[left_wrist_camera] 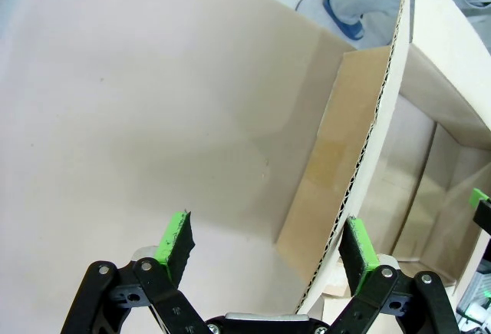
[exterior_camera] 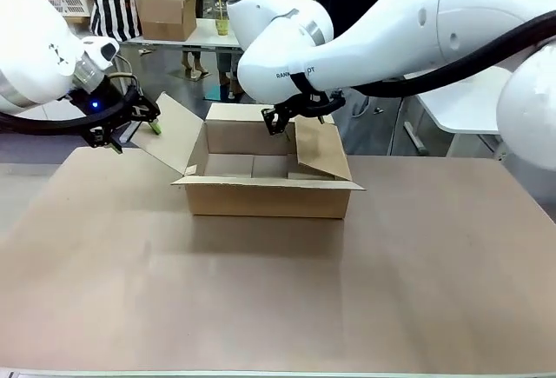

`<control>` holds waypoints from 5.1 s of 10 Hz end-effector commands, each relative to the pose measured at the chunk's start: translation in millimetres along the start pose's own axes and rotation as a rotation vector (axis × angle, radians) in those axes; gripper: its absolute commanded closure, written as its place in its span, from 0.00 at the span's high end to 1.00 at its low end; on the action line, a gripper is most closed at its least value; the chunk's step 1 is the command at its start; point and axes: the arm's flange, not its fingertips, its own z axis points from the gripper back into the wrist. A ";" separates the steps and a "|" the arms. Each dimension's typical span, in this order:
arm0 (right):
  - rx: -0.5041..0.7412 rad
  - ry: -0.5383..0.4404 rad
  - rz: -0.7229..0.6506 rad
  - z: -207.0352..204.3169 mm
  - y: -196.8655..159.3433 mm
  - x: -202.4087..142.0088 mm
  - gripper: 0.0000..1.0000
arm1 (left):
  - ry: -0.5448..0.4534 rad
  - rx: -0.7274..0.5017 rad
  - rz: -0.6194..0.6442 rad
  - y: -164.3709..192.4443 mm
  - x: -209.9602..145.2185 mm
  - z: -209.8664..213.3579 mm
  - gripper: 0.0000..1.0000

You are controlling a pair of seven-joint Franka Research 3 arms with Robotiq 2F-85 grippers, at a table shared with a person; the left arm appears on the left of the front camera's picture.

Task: Pack the gift set into the box.
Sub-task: Place both hands on the side flaps of the Package Box and spread them outward, then lift both hands away from the flaps of the Package Box.

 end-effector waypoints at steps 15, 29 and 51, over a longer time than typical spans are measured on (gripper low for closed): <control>0.266 -0.084 -0.188 -7.3 -179.7 -106.4 1.00 | -0.014 0.016 0.009 -0.6 0.2 1.5 1.00; 0.387 -0.213 -0.309 -40.4 -222.1 -131.3 1.00 | -0.014 0.016 0.009 -0.6 0.2 1.5 1.00; 0.387 -0.213 -0.309 -40.4 -222.1 -131.3 1.00 | -0.014 0.016 0.009 -0.6 0.2 1.5 1.00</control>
